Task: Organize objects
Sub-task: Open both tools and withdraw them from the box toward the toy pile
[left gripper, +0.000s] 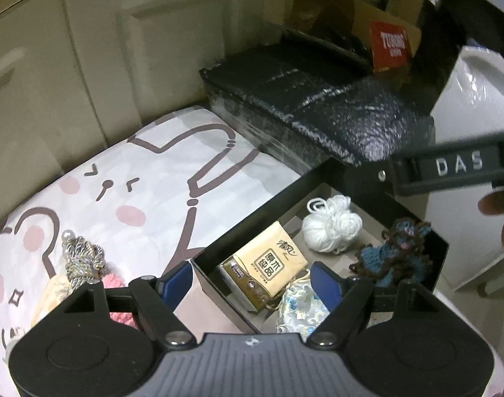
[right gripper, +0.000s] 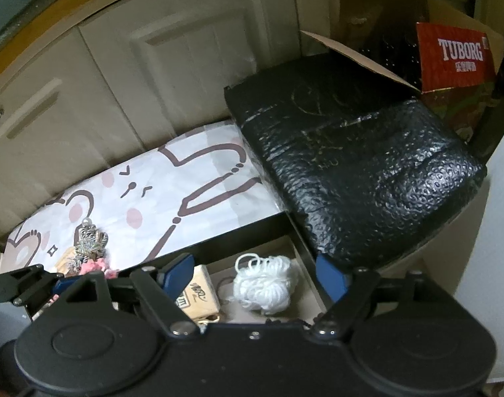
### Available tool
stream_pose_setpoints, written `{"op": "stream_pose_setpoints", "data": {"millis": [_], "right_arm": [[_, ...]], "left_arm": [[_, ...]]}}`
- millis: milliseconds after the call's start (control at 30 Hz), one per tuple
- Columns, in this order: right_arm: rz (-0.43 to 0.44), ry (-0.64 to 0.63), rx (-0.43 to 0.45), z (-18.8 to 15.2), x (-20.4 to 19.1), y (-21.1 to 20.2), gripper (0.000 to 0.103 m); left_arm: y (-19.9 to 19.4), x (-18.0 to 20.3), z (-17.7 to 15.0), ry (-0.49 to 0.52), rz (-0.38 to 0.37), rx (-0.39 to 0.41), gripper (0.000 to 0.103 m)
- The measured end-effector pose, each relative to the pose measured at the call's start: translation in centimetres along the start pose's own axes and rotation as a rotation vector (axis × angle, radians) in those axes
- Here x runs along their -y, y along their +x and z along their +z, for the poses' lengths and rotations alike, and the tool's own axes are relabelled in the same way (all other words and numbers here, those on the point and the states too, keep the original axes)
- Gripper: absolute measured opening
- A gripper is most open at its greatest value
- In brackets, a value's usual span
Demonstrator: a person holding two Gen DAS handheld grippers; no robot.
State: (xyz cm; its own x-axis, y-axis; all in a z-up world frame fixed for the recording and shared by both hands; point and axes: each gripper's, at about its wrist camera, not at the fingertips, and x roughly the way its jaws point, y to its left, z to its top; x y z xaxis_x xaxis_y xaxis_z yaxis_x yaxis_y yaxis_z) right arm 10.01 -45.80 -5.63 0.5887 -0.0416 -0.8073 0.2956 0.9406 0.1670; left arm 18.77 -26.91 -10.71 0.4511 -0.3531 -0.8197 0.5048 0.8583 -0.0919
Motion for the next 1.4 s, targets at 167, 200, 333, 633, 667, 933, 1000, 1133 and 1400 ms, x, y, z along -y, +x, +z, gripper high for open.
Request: {"op": "stream_pose_setpoints", "data": {"millis": [167,200,333,633,667,933,1000,1133,1400], "right_arm": [[0.011,-0.011,0.013,-0.2,-0.5,-0.9,0.082],[0.016,-0.011,0.016,-0.2,-0.6,-1.1,0.082],[0.022,-0.023,0.032,-0.3,-0.8,-2.0,0.082],[0.033,-0.047,0.060,-0.8,-1.3,-4.0,0.082],[0.034,-0.049,0.062,-0.9,-1.3,-4.2,0.083],[0.039,-0.067,0.083,-1.5,-1.7,-5.7,0.084],[0.043,-0.070,0.088,-1.6,-1.7,-6.0,0.084],[0.034,-0.079,0.094,-1.8,-1.7,-6.6,0.084],[0.012,-0.100,0.097,-2.7,-1.6,-7.4,0.096]], "left_arm": [[-1.2,-0.5,-0.2,-0.056,0.012,0.011,0.079],[-1.5,-0.6,-0.2,-0.064,0.016,0.013,0.079],[-2.8,-1.0,-0.5,-0.093,0.033,0.029,0.079],[-5.4,-1.5,-1.0,-0.157,0.068,0.067,0.081],[-5.6,-1.5,-1.1,-0.165,0.070,0.071,0.082],[-7.8,-2.1,-1.7,-0.236,0.087,0.092,0.083],[-8.3,-2.2,-1.8,-0.247,0.098,0.098,0.083],[-9.1,-2.5,-2.2,-0.275,0.121,0.105,0.088],[-9.9,-2.9,-2.8,-0.325,0.147,0.112,0.100]]}}
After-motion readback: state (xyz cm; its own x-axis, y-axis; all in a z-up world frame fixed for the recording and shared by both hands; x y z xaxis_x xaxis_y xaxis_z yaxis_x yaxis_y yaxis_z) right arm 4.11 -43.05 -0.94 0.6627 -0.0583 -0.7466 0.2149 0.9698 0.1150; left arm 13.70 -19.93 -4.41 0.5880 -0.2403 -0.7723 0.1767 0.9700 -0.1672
